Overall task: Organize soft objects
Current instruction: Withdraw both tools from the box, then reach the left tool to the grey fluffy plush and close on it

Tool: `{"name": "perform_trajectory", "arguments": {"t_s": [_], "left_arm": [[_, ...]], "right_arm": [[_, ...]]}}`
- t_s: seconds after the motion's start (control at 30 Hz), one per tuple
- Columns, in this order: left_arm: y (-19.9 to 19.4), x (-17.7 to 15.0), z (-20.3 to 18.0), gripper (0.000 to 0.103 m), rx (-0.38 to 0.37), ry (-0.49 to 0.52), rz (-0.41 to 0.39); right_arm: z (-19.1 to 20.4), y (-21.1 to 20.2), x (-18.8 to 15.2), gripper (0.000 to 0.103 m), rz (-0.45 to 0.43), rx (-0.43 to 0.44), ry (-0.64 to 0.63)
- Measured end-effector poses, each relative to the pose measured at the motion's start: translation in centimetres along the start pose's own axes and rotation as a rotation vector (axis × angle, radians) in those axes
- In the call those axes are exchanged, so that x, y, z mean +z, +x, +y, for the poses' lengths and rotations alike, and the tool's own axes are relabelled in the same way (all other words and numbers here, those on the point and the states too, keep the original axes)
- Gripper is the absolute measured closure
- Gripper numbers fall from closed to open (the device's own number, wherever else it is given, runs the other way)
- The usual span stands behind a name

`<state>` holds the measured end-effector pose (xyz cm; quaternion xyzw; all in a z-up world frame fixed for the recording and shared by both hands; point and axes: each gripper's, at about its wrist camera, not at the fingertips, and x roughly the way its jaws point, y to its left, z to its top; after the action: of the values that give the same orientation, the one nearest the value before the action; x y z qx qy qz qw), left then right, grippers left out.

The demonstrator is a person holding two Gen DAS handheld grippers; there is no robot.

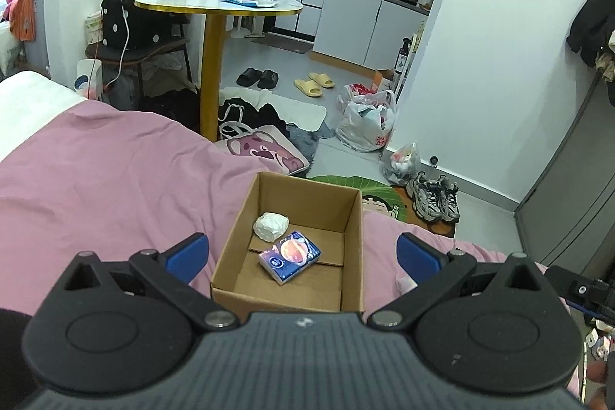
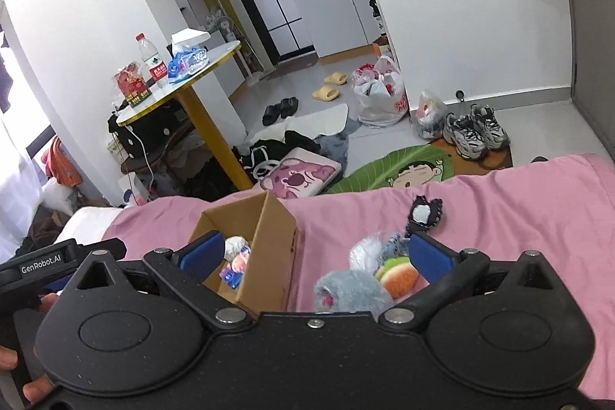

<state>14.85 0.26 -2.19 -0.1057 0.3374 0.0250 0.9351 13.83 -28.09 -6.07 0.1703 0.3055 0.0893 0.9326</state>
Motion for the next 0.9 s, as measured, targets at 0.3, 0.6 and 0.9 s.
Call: {"name": "perform_trajectory", "arguments": {"t_s": [0.3,0.6,0.9], "left_arm": [[-1.0,-1.4,-1.9,0.000,0.006,0.034,0.015],[-1.8,-2.8,-3.6,0.000,0.010,0.061,0.000],[-0.9,-4.2,-5.1,0.002,-0.007,0.104,0.019]], "right_arm": [[-1.0,-2.1,-1.2,0.000,0.013,0.070,-0.066],[-3.6,-3.7,-2.7,0.000,0.067,0.119,-0.060],[-5.3,-2.4,-3.9,0.001,0.116,0.100,-0.036]]}}
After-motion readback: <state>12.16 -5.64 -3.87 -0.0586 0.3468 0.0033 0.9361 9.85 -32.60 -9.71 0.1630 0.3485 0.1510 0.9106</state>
